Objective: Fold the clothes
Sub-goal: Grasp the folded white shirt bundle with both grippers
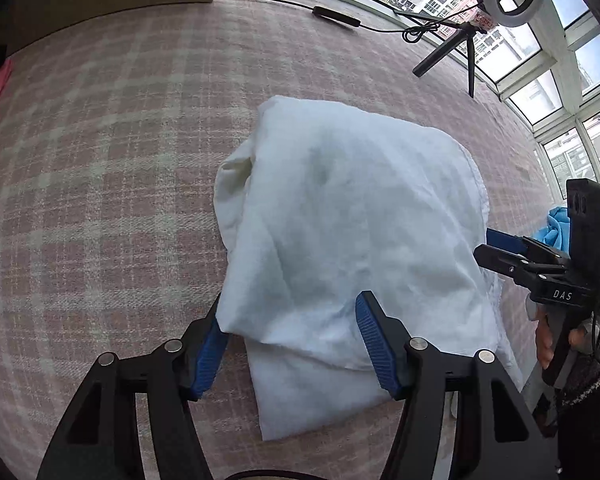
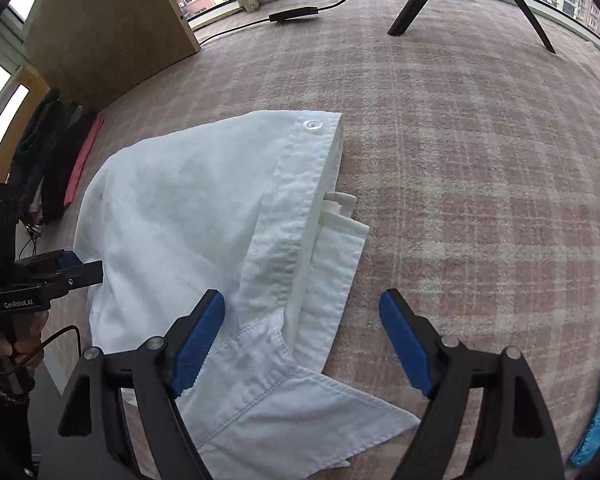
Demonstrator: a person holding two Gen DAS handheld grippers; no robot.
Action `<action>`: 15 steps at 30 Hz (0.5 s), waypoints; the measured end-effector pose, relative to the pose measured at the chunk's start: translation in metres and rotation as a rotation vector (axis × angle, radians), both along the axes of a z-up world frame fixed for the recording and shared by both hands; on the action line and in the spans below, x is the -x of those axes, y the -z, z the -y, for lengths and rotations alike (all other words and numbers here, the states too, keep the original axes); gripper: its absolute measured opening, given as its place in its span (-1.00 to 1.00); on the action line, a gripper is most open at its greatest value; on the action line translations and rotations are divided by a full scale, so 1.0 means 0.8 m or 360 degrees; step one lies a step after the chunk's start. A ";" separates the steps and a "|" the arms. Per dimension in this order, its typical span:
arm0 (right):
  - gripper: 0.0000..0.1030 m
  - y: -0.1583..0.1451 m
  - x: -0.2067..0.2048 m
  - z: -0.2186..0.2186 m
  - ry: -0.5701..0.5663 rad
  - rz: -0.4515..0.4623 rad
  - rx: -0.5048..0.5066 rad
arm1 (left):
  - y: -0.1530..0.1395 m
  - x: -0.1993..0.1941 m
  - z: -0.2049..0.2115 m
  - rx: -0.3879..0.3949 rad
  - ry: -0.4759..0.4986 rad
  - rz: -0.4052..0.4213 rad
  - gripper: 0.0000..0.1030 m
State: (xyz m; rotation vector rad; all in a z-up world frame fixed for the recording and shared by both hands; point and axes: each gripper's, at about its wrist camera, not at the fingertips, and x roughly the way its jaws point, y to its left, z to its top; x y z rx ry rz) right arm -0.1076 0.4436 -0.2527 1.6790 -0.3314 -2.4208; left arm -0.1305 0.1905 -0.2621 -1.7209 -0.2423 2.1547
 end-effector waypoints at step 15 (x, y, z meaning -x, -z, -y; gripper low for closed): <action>-0.75 0.009 -0.002 0.018 -0.0218 -0.0073 0.0134 | -0.020 -0.014 -0.024 0.0075 0.0031 -0.0143 -0.63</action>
